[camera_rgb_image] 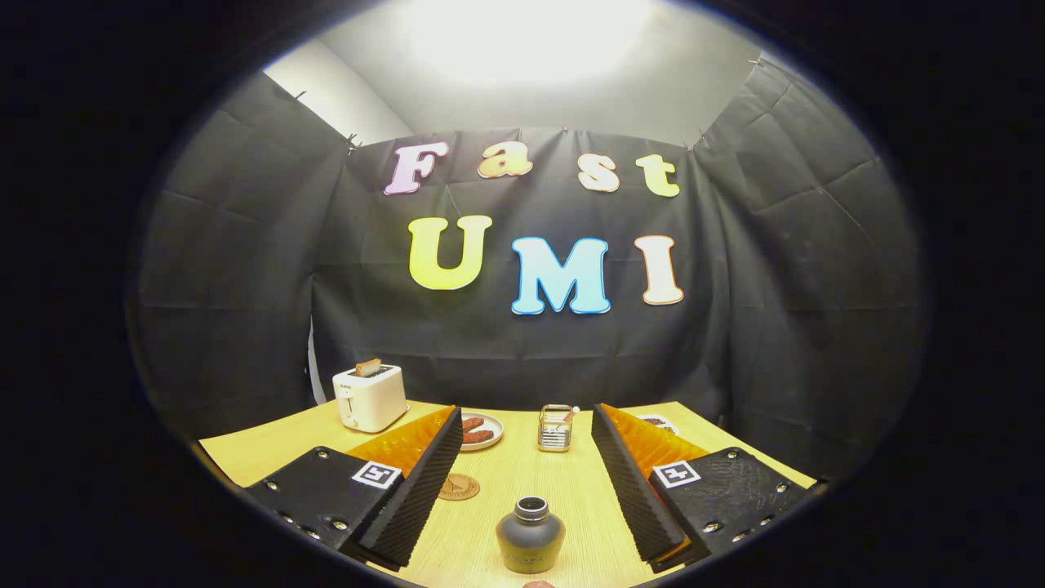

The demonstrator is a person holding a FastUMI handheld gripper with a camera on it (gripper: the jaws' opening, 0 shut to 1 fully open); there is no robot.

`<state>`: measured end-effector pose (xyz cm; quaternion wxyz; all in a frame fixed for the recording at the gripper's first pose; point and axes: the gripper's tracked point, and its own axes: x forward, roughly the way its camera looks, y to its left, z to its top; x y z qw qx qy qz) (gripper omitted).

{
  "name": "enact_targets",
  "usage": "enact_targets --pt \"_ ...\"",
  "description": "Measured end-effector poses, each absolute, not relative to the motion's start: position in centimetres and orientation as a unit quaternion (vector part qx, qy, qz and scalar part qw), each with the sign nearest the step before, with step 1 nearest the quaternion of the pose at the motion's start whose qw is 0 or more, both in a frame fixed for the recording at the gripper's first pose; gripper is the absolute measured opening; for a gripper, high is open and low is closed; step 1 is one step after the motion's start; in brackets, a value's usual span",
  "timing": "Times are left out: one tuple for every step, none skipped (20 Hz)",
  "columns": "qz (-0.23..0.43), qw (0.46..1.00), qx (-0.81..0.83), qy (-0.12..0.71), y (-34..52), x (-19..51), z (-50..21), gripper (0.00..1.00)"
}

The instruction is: Take the bottle from table, then pour the juice into the cup, finally place the bottle on the coaster

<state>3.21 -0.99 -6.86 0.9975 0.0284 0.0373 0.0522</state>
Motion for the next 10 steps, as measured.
enact_targets --pt "0.055 0.997 0.031 0.040 -1.1 3.3 -7.5 0.97" --pt "0.056 0.997 0.031 0.043 -1.2 3.4 -8.0 0.97" --pt "0.060 0.997 0.032 0.047 -1.2 3.5 -8.8 0.97" --pt "0.064 0.996 0.032 0.053 -1.1 3.5 -9.6 0.97" --pt "0.068 0.995 0.032 0.058 -1.1 3.5 -10.4 0.97" --pt "0.071 0.995 0.032 0.062 -1.1 3.6 -11.0 0.97" --pt "0.076 0.995 0.030 0.065 -1.0 3.6 -11.6 0.97" --pt "0.079 0.994 0.026 0.068 -1.0 3.6 -12.2 0.97" --pt "0.084 0.994 0.019 0.070 -0.8 3.5 -12.9 0.97" --pt "0.089 0.993 0.013 0.072 -0.7 3.4 -13.5 0.97"
